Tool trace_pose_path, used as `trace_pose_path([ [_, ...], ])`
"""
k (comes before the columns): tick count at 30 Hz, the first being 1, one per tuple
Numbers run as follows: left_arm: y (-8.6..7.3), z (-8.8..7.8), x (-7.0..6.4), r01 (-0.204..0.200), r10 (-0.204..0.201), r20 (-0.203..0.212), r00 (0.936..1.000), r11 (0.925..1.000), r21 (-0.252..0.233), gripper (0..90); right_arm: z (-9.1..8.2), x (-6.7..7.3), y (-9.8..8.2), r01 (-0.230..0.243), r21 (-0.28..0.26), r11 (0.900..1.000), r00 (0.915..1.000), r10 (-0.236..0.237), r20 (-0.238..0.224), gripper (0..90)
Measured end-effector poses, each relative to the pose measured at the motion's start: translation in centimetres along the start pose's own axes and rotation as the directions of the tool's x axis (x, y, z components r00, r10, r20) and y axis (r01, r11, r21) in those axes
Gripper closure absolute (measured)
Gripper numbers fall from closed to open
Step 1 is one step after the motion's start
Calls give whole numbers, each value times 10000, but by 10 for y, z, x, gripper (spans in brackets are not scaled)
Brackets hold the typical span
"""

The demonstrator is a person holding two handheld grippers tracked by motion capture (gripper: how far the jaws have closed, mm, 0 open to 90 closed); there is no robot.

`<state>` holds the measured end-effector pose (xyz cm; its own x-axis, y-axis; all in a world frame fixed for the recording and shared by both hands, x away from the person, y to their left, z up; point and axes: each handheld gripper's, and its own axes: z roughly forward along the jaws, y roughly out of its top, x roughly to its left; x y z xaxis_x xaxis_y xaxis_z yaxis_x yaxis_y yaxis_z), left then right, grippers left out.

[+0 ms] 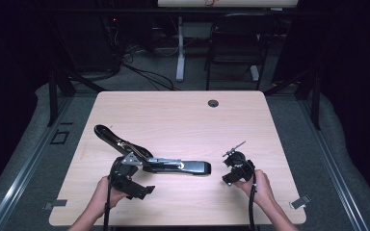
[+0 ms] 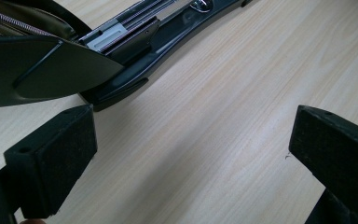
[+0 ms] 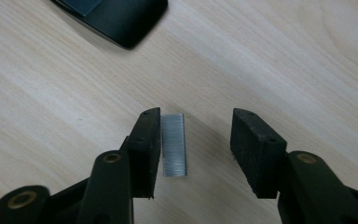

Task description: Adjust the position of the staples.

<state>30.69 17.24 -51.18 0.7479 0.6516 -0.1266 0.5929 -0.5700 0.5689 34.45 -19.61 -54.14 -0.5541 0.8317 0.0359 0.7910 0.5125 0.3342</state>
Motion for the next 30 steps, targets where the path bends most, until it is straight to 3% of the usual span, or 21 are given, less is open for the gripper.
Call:
trace_pose_path([
  [9, 0, 1, -1, 2, -2, 20, 10000, 10000, 48, 11, 5, 6, 5, 203, 9, 9998, 9998, -203, -76, 655],
  [30, 0, 1, 0, 47, -47, 252, 9997, 10000, -12, 15, 10, 6, 7, 456, 60, 9989, 9988, -454, -182, 778],
])
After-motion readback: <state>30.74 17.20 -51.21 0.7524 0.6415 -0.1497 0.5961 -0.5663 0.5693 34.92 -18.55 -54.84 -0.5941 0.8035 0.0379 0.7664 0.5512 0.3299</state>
